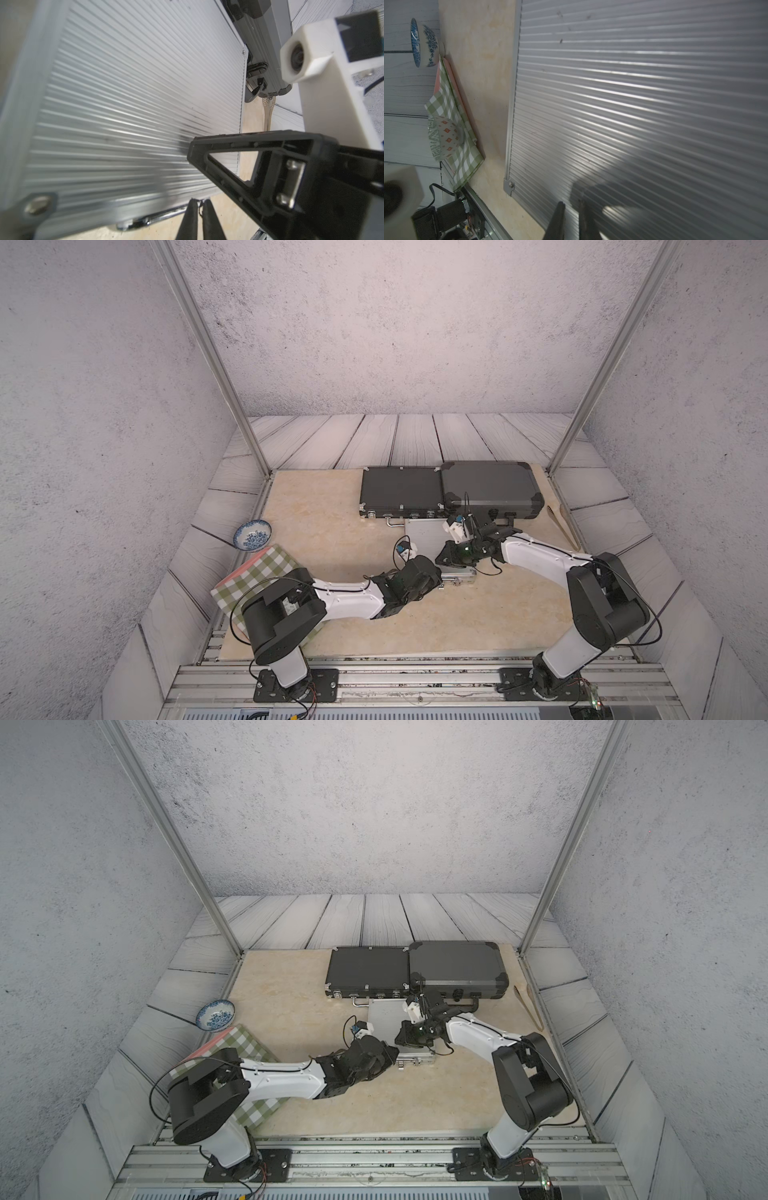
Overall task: Close the poker set cases
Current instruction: Fasten the fastener on the poker set case.
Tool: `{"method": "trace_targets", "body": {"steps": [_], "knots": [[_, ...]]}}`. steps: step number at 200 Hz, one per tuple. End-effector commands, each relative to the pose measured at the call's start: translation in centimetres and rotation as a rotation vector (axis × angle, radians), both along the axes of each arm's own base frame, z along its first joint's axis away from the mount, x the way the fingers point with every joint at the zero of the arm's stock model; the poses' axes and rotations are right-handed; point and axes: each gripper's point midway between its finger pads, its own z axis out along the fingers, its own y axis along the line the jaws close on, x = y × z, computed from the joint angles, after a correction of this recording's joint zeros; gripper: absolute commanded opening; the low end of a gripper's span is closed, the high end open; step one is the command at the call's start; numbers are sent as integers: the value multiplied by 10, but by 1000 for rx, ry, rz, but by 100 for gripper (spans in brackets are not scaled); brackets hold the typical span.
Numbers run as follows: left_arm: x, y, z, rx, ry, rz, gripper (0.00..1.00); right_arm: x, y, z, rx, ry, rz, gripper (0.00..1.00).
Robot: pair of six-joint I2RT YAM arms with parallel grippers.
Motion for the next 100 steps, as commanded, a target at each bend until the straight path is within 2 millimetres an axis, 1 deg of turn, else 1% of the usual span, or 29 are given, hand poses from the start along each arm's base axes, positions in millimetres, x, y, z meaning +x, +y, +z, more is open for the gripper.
{"method": "trace_targets", "body": {"steps": [1,16,59,78,100], "knots": [[-1,-9,1,2,-10,-37,10,-69,-53,-75,-291,301,-15,17],[-4,-8,2,12,-15,-43,9,-70,-54,-77,-291,303,-16,17],[-16,4,19,95,-67,-73,8,-71,-54,-79,-289,308,-19,17],[-27,2,17,119,-74,-107,8,-70,-53,-79,-287,307,-21,17],[-36,-4,5,157,-69,-146,7,-69,-52,-78,-286,306,-22,17]]}}
